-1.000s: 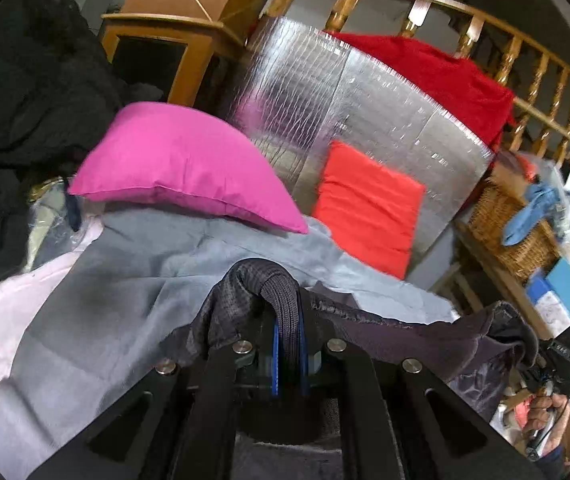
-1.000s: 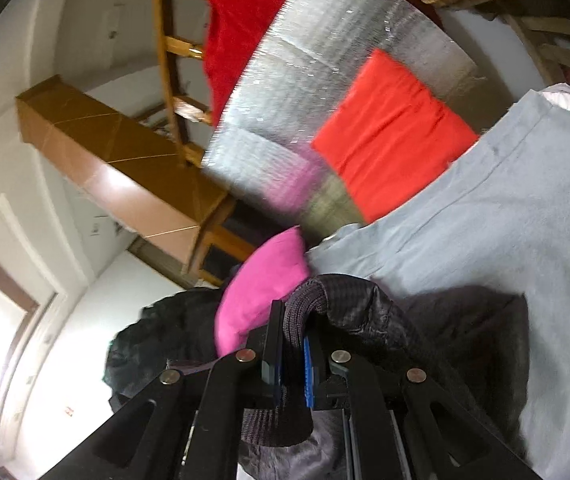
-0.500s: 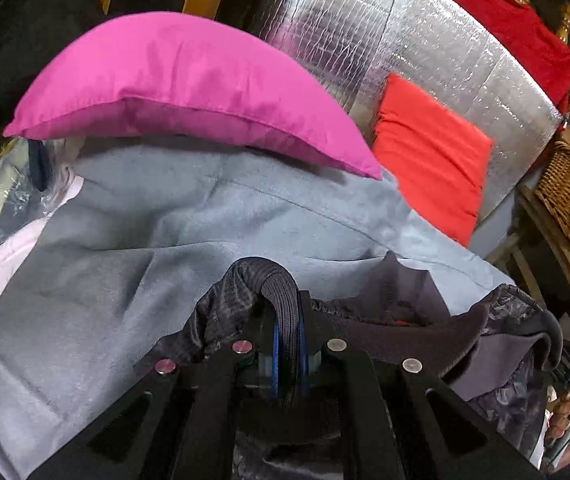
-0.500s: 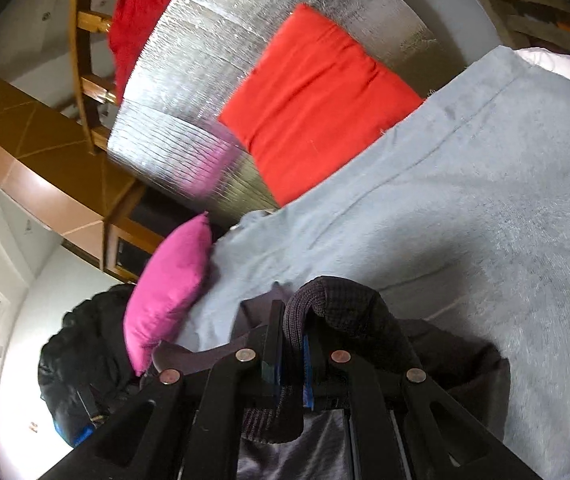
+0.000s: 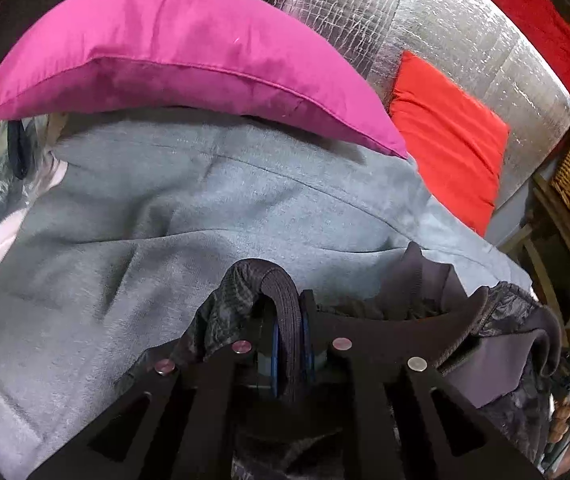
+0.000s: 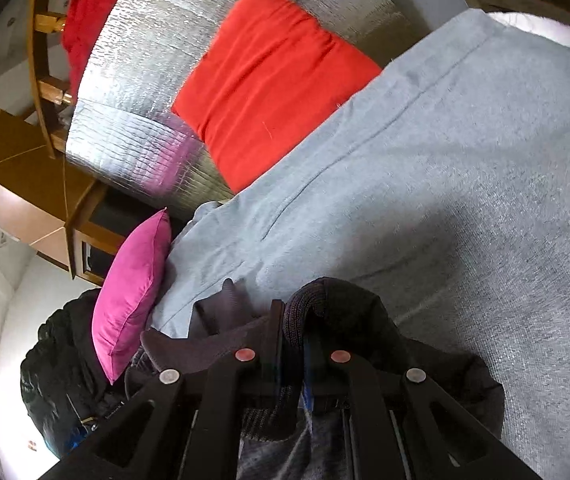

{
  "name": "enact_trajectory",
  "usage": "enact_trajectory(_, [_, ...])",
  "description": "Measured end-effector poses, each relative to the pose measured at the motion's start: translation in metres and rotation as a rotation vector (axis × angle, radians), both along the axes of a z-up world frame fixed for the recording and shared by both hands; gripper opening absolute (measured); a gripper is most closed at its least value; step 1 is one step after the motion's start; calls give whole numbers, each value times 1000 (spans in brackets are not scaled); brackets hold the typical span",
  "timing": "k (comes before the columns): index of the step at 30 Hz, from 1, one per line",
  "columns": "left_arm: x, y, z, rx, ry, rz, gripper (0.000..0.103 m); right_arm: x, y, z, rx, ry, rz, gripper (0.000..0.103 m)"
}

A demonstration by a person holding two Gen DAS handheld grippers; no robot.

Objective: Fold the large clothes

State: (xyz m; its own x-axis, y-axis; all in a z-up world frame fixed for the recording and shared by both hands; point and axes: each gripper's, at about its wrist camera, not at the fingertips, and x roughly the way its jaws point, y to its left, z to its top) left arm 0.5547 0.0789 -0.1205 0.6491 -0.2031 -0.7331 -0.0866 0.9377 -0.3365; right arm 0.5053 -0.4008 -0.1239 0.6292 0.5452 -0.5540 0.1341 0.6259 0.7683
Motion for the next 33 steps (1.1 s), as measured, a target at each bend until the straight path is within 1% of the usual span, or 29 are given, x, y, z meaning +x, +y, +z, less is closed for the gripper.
enact_trajectory(1, [2, 2, -1, -16, 11, 6, 13, 1, -1, -3, 11, 8, -8, 8])
enact_trajectory(3, [3, 3, 0, -51, 35, 9, 19, 3, -3, -10, 52, 31, -24, 9])
enact_trajectory(4, [4, 5, 2, -81, 54, 9, 31, 3, -4, -11, 63, 38, -27, 9])
enact_trajectory(5, [3, 7, 6, -101, 50, 6, 42, 3, -5, -12, 71, 43, -32, 11])
enact_trajectory(6, [0, 8, 11, -105, 33, 11, 49, 4, -4, -11, 75, 43, -32, 14])
enact_trajectory(7, [-6, 11, 21, -80, -3, 40, 68, 3, -3, -10, 81, 40, -30, 17])
enact_trajectory(8, [-11, 14, 27, -63, -27, 65, 85, 2, -4, -7, 84, 36, -28, 27])
enact_trajectory(9, [-17, 19, 34, -51, -63, 94, 88, 0, -5, -3, 88, 29, -34, 53])
enact_trajectory(10, [-22, 24, 40, -43, -87, 105, 88, -3, -8, 3, 97, 11, -49, 75])
enact_trajectory(11, [-24, 27, 42, -33, -90, 104, 88, -4, -9, 8, 105, -4, -63, 103])
enact_trajectory(12, [-25, 30, 45, -18, -91, 96, 88, -8, -14, 16, 95, -26, -98, 103])
enact_trajectory(13, [-27, 32, 45, -1, -94, 82, 88, -11, -16, 24, 87, -49, -102, 103])
enact_trajectory(15, [-30, 33, 45, 51, -103, 54, 88, -12, -16, 35, 57, -66, -65, 103])
enact_trajectory(17, [-29, 31, 42, 126, -104, -2, 88, -12, -12, 47, -50, -78, 0, 103])
enact_trajectory(19, [-22, 26, 36, 189, -91, -55, 88, -10, -4, 55, -188, -88, 70, 102])
enact_trajectory(20, [-18, 23, 33, 205, -83, -76, 88, -8, 1, 58, -260, -89, 111, 102])
enact_trajectory(22, [-4, 11, 26, 236, -51, -160, 88, 2, 14, 57, -386, -83, 206, 96])
enact_trajectory(24, [5, 0, 22, 296, -38, -210, 88, 8, 16, 47, -451, -60, 271, 84])
enact_trajectory(25, [12, -8, 20, 330, -33, -238, 88, 15, 19, 42, -479, -40, 300, 83])
enact_trajectory(27, [20, -15, 15, 359, -14, -268, 88, 20, 24, 35, -538, -27, 343, 83])
enact_trajectory(29, [30, -23, 8, 385, 5, -289, 88, 25, 29, 27, -556, -13, 391, 83])
enact_trajectory(31, [36, -27, 0, 387, 16, -294, 88, 31, 32, 20, -561, -4, 419, 83])
enact_trajectory(32, [38, -28, -3, 375, 23, -298, 86, 34, 34, 17, -563, 1, 427, 83])
enact_trajectory(33, [38, -28, -4, 354, 25, -298, 79, 37, 37, 14, -562, 8, 440, 83])
